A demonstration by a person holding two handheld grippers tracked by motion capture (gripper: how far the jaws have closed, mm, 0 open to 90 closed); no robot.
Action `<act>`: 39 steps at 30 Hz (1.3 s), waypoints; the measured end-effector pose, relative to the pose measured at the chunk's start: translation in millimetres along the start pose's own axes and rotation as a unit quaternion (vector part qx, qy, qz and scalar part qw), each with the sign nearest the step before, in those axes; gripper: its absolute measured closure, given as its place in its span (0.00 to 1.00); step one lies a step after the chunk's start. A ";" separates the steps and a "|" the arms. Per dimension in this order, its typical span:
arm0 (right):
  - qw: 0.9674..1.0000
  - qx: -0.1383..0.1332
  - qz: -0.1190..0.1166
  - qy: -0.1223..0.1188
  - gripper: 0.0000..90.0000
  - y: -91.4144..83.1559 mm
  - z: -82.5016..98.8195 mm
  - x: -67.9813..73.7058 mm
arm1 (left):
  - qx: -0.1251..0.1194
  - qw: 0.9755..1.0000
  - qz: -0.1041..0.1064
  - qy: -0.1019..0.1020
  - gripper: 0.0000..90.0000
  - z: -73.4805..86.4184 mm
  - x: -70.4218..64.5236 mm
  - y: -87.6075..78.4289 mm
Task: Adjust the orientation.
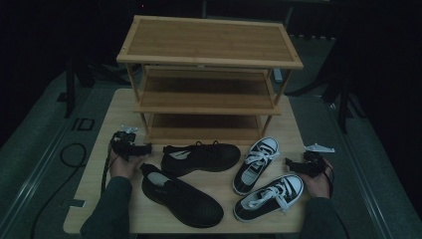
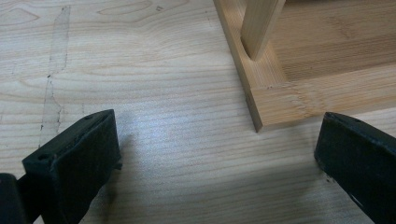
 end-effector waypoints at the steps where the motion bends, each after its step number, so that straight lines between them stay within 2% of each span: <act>1: 1.000 0.000 0.000 0.000 0.15 0.0 0.0 0.0 | 0.000 1.000 -0.001 -0.001 0.00 -0.1 -0.2 0.0; 4: 1.000 0.000 0.000 0.000 0.15 0.0 0.0 -0.1 | -0.001 1.000 -0.005 -0.006 0.01 0.4 -2.2 -2.4; 5: 1.000 0.000 0.000 0.000 0.15 0.0 0.0 -0.1 | -0.001 1.000 -0.005 -0.006 0.08 0.4 -2.2 -2.4; 6: 1.000 0.000 0.000 0.000 0.15 0.0 0.0 -0.1 | -0.006 1.000 0.002 0.003 0.08 -0.7 -4.5 -6.3; 7: 1.000 0.000 0.000 0.001 0.15 -0.2 0.1 0.0 | -0.006 1.000 0.005 0.007 0.19 -0.6 -4.8 -6.6; 13: 1.000 -0.001 0.001 0.001 0.16 -0.9 0.9 0.3 | -0.012 1.000 0.014 0.016 0.21 1.3 -4.3 -8.9; 15: 1.000 -0.001 0.001 0.001 0.16 -0.9 0.9 0.3 | -0.013 1.000 0.018 0.020 0.30 1.2 -4.3 -10.2; 16: 1.000 -0.001 0.001 0.001 0.16 -0.9 0.9 0.3 | -0.010 0.999 0.028 0.029 0.38 1.2 -4.3 -13.3; 18: 1.000 -0.001 0.001 0.001 0.16 -0.9 0.9 0.2 | -0.005 0.999 0.037 0.040 0.45 1.9 -4.0 -16.1; 20: 1.000 -0.001 0.001 0.003 0.16 -1.0 0.9 0.1 | -0.002 0.998 0.042 0.043 0.52 2.4 -3.5 -17.8; 23: 1.000 -0.001 0.001 0.003 0.16 -1.0 0.9 0.1 | 0.001 0.998 0.046 0.044 0.56 3.0 -2.6 -19.2; 24: 1.000 -0.001 0.001 0.002 0.16 -1.0 0.9 0.1 | 0.003 0.997 0.064 0.039 0.61 2.8 -2.1 -21.0; 25: 1.000 -0.001 0.001 0.003 0.16 -1.0 0.9 0.1 | 0.003 0.997 0.064 0.039 0.65 2.8 -2.1 -21.0; 26: 1.000 -0.001 0.001 0.003 0.16 -1.0 0.9 0.1 | 0.008 0.996 0.081 0.039 0.65 3.1 -2.3 -24.2; 29: 1.000 -0.001 0.002 0.003 0.16 -1.0 0.9 0.1 | 0.006 0.995 0.088 0.051 0.69 2.1 -3.5 -30.4; 34: 1.000 -0.002 0.002 0.003 0.16 -1.0 0.9 0.1 | 0.007 0.992 0.101 0.073 0.70 -6.4 -7.2 -45.3; 39: 1.000 -0.002 0.002 0.003 0.16 -1.1 0.9 0.1 | 0.002 0.988 0.113 0.107 0.68 -17.9 -13.7 -59.8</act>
Point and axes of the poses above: each handheld gripper's, and its own axes: y roughly forward along the jaws, z roughly out of its underside, x roughly to its left, the point moved 6 cm from there along y, roughly forward along the jaws, and after that the axes turned 11 degrees about y, right-handed, at the moved point
